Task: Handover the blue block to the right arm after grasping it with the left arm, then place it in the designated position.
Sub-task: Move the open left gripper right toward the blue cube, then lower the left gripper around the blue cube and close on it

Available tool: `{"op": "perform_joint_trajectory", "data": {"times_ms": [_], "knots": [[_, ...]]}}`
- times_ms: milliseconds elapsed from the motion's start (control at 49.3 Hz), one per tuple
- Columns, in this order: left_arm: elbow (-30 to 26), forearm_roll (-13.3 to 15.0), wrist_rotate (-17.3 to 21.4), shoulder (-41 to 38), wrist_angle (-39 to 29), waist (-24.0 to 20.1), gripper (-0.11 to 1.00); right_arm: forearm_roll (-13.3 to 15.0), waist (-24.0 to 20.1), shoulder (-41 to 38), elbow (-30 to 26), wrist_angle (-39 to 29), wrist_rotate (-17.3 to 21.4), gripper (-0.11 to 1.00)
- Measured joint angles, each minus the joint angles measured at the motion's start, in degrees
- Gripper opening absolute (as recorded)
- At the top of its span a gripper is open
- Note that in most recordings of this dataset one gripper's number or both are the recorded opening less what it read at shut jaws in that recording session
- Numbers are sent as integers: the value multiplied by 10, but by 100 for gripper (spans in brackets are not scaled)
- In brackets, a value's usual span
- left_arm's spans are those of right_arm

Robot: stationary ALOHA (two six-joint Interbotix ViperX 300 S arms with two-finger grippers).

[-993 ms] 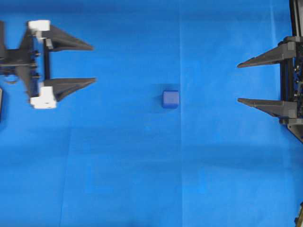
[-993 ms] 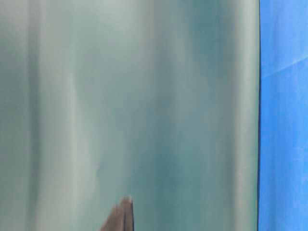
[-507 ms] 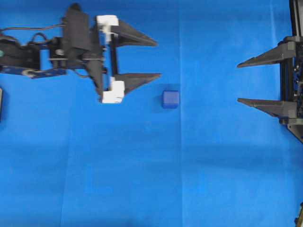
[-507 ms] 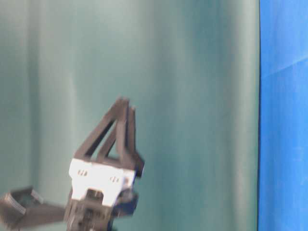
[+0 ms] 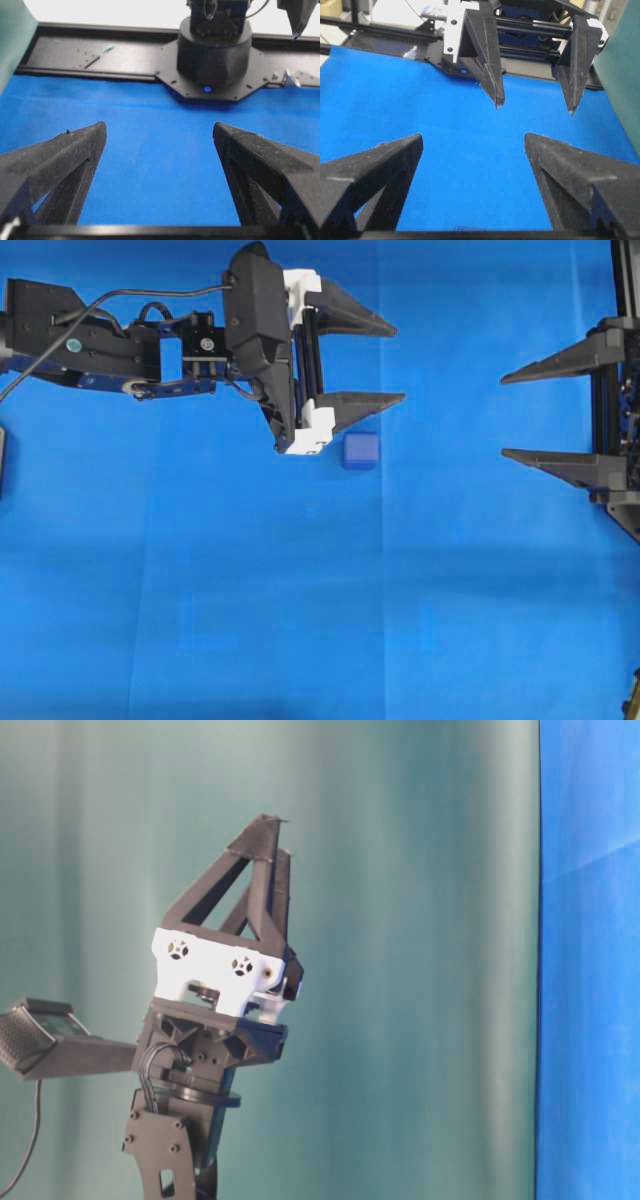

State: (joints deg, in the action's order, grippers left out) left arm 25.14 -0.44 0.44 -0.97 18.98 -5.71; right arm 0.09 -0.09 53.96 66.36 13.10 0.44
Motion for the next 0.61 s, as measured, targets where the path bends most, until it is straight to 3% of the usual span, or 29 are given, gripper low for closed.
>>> {"op": "perform_joint_trajectory", "data": {"times_ms": [142, 608], "knots": [[-12, 0, -11, -3, -58, 0, 91, -1, 0, 0, -1, 0, 0, 95], [-164, -1, -4, -71, -410, 16, 91, -1, 0, -3, 0, -3, 0, 95]]}}
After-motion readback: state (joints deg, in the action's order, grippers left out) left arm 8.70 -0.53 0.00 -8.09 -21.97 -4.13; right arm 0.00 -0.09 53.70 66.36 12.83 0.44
